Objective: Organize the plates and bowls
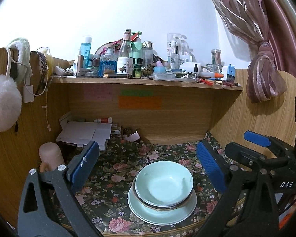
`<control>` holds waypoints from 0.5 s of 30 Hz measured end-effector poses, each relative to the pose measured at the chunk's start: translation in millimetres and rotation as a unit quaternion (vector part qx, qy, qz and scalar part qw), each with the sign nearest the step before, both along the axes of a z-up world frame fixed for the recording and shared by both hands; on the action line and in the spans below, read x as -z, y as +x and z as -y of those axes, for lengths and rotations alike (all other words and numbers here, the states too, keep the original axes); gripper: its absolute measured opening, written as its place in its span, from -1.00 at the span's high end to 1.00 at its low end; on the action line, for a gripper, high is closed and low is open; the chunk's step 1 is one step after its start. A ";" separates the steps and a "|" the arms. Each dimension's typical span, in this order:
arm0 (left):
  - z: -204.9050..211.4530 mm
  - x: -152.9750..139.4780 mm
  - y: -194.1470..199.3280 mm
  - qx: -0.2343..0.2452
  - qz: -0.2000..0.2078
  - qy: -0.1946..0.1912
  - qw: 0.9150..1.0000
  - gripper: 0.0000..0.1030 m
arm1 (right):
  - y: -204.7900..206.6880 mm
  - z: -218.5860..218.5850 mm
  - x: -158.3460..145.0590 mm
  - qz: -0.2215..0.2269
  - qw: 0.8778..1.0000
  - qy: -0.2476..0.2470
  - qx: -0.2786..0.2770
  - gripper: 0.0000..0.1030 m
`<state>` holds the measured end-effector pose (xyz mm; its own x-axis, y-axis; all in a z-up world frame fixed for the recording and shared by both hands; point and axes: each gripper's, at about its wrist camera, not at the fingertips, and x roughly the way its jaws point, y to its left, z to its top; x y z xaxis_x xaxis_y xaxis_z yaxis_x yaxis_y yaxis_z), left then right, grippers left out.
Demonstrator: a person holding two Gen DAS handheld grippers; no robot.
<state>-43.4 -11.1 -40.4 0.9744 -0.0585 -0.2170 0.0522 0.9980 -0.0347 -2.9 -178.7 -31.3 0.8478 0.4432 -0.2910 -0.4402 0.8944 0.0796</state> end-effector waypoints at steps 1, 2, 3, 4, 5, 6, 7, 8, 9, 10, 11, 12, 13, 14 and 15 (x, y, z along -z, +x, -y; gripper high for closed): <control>0.2 0.3 0.3 0.001 0.001 0.001 1.000 -0.95 | 0.3 0.1 0.0 0.000 1.000 -0.001 0.000 -1.00; 0.4 0.6 0.7 0.000 0.001 0.002 1.000 -0.95 | 0.3 0.1 0.1 -0.001 1.000 -0.001 0.001 -1.00; 0.6 0.5 0.7 0.001 0.000 0.001 1.000 -0.95 | 0.9 0.0 0.2 -0.002 1.000 0.000 0.002 -1.00; 0.6 0.8 1.2 0.003 0.000 0.001 1.000 -0.95 | 1.6 0.2 0.5 -0.003 1.000 0.001 0.002 -1.00; 0.5 1.1 2.0 0.005 -0.001 0.000 1.000 -0.95 | 2.0 0.9 0.4 -0.004 1.000 0.003 0.003 -1.00; -0.2 1.2 3.1 0.005 -0.002 0.000 1.000 -0.95 | 2.9 0.7 1.0 -0.004 1.000 0.004 0.003 -1.00; -0.1 1.5 4.0 0.005 -0.003 0.000 1.000 -0.95 | 3.8 1.0 1.2 -0.006 1.000 0.004 0.003 -1.00; 0.0 2.1 5.1 0.005 -0.004 0.000 1.000 -0.95 | 4.8 1.2 1.3 -0.008 1.000 0.004 0.003 -1.00; -0.4 2.5 6.1 0.005 -0.006 0.000 1.000 -0.95 | 5.9 1.4 1.6 -0.009 1.000 0.004 0.003 -1.00; -0.2 3.2 7.4 0.005 -0.007 0.001 1.000 -0.95 | 7.6 2.6 2.0 -0.010 1.000 0.004 0.002 -1.00; 0.0 3.6 8.1 0.005 -0.008 0.001 1.000 -0.95 | 8.1 2.7 1.9 -0.010 1.000 0.005 0.002 -1.00; 0.0 4.0 8.9 0.006 -0.009 0.001 1.000 -0.95 | 8.6 2.8 2.1 -0.011 1.000 0.006 0.002 -1.00; -0.1 4.3 9.8 0.007 -0.009 0.001 1.000 -0.95 | 9.2 3.3 2.2 -0.011 1.000 0.005 0.000 -1.00; -0.3 4.6 10.4 0.007 -0.010 0.000 1.000 -0.95 | 9.6 3.1 2.2 -0.011 1.000 0.006 0.000 -1.00; -0.6 4.8 10.6 0.007 -0.010 0.000 1.000 -0.95 | 9.0 2.7 2.2 -0.011 1.000 0.004 0.001 -1.00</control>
<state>-32.8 -10.4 -45.3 0.9691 -0.0726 -0.2358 0.0660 0.9972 -0.0358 6.1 -181.4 -33.5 0.8423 0.4441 -0.3055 -0.4364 0.8945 0.0970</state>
